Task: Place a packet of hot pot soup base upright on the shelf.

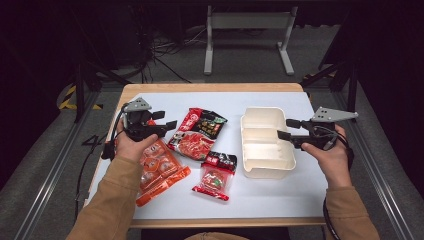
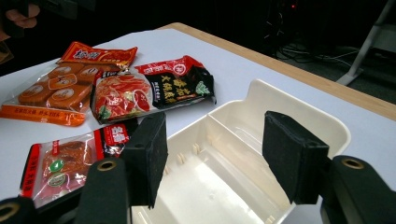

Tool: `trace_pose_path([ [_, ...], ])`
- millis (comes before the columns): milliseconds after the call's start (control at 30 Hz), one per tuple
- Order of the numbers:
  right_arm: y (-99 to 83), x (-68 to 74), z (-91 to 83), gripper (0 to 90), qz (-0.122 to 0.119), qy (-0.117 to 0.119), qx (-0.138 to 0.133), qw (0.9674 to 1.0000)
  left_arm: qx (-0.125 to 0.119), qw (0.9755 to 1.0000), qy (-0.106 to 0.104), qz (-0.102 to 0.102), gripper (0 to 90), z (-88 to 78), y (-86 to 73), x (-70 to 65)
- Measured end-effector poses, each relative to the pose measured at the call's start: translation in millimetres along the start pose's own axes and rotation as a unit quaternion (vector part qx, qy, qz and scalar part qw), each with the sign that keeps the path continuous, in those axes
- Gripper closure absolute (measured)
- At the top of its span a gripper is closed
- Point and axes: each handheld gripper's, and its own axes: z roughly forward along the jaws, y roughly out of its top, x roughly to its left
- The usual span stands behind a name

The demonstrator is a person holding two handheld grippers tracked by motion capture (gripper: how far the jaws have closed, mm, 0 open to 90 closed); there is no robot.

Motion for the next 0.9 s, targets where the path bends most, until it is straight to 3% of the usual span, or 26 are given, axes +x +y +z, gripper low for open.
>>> trace_pose_path([
  [233, -2.4, -1.3, -4.0, 40.5, 0.002, -0.004, -0.001, 1.0, 0.007, 0.9999, -0.002, -0.007, 37.2, 15.9, 9.2, 5.2],
  [433, -6.0, -1.2, -9.3, 40.1, 0.006, -0.012, 0.0, 0.9999, 0.01, 0.9999, -0.013, 0.003, 32.4, 32.0, 17.0, 9.1],
  [500, -6.4, -1.2, -9.7, 40.1, 0.007, -0.012, 0.001, 0.9999, -0.002, 0.9998, -0.016, 0.013, 32.0, 37.3, 17.6, 11.1],
  [600, -8.3, -1.2, -11.8, 40.2, 0.01, -0.015, 0.001, 0.9998, 0.006, 0.9997, -0.013, 0.021, 34.6, 46.9, 18.2, 14.4],
  [700, -9.9, -0.9, -13.8, 40.2, 0.011, -0.017, 0.002, 0.9998, 0.018, 0.9997, -0.012, 0.011, 37.5, 54.2, 20.1, 16.2],
  [900, -13.2, 1.1, -17.5, 40.1, 0.01, -0.021, 0.004, 0.9997, 0.005, 0.9999, -0.009, -0.005, 37.6, 68.4, 22.8, 23.7],
])
